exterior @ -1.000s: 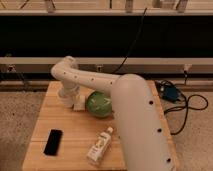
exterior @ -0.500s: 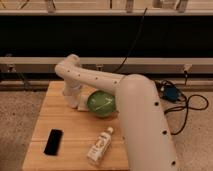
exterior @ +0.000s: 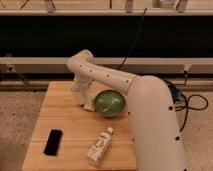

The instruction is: Place the ceramic cup in the ceramic bowl

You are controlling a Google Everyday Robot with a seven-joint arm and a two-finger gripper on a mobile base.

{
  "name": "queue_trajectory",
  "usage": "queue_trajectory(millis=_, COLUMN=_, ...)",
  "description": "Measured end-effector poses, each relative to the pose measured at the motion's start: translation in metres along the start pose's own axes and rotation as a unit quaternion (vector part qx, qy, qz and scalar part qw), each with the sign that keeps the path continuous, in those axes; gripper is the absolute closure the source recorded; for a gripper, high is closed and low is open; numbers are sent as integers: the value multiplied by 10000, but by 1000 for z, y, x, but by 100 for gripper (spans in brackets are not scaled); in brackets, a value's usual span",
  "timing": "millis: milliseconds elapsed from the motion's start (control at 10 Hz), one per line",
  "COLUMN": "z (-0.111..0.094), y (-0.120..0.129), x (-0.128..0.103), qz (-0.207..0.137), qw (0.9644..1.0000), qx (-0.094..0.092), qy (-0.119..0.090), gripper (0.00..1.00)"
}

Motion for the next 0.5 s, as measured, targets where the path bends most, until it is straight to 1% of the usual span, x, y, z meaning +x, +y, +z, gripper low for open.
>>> queue_trajectory(millis=100, z=-4, y=7, x=8, qz=60, qw=10000, qx=70, qy=-3, gripper=98)
queue_trajectory(millis=300, z=-14, y=38, x=31, qz=216, qw=9996, qx=152, qy=-55, gripper=98)
queue_trajectory(millis=500, z=-21, y=60, x=45, qz=380, qw=9989, qx=273, qy=-97, gripper=98)
